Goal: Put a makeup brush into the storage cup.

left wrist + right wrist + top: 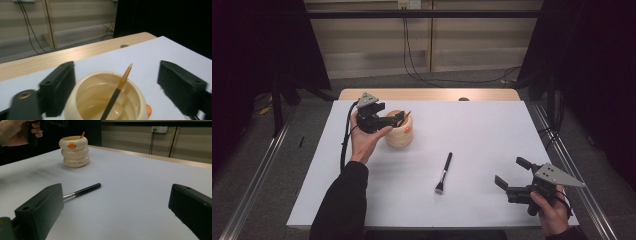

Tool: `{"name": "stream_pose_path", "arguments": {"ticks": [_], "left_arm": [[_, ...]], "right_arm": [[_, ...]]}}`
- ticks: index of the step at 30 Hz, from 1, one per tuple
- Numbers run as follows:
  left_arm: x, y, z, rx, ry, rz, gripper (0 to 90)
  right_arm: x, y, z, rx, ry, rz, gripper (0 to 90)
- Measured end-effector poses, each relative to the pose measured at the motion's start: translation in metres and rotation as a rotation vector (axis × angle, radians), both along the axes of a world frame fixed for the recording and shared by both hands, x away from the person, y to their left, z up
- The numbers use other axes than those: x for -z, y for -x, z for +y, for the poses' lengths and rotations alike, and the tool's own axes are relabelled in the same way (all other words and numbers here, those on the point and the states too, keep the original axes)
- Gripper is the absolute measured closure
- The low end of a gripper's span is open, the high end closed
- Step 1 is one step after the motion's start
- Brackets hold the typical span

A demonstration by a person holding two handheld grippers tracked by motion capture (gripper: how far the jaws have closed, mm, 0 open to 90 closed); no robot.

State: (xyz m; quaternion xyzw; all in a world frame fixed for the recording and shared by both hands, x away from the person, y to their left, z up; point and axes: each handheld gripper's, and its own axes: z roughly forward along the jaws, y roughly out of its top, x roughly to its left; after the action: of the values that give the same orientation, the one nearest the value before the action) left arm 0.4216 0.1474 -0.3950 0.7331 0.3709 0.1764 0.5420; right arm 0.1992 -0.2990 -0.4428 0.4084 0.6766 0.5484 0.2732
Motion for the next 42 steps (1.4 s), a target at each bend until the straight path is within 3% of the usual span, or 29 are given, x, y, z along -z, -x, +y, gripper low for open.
{"name": "stream_pose_path", "arguments": {"ticks": [3,7,9,14,18,20,27,31,34,36,38,42], "left_arm": [[-0.001,0.002,0.001,0.025,0.008,-0.008,3.0],[-0.004,0.008,0.000,0.019,-0.014,-0.033,2.9],[-0.006,0.012,0.001,0.070,-0.019,-0.059,2.8],[-0.009,0.020,-0.003,0.044,-0.048,-0.073,2.2],[-0.006,0.026,-0.001,0.050,-0.034,-0.077,1.7],[-0.004,0.029,0.003,0.054,-0.012,-0.056,2.1],[-0.004,0.044,0.014,0.005,-0.053,-0.085,1.8],[-0.004,0.053,0.020,-0.015,-0.044,-0.084,1.4],[-0.003,0.058,0.026,-0.001,0.024,-0.051,1.7],[-0.004,0.064,0.028,0.000,-0.026,-0.070,1.8],[-0.004,0.069,0.029,0.006,-0.008,-0.090,1.8],[-0.006,0.078,0.031,-0.004,-0.010,-0.120,1.6]], "right_arm": [[0.000,0.000,0.000,0.002,-0.002,0.001,0.0],[0.000,0.000,0.001,0.003,0.001,0.000,0.0],[0.000,0.000,0.001,0.000,0.003,-0.001,0.0],[0.000,0.000,0.001,0.001,0.004,-0.001,0.0],[0.000,0.000,0.000,-0.003,0.003,-0.001,0.0],[0.000,0.000,0.001,0.004,-0.001,0.000,0.0],[0.000,0.000,0.001,0.003,0.006,0.001,0.0],[0.000,0.000,0.001,0.004,0.004,0.001,0.0],[0.000,0.000,0.001,0.008,0.002,0.001,0.0],[0.000,-0.001,0.001,0.004,0.003,0.000,0.0],[0.000,-0.001,0.001,-0.001,0.006,0.001,0.0],[0.000,0.000,0.001,0.005,0.005,0.001,0.0]]}}
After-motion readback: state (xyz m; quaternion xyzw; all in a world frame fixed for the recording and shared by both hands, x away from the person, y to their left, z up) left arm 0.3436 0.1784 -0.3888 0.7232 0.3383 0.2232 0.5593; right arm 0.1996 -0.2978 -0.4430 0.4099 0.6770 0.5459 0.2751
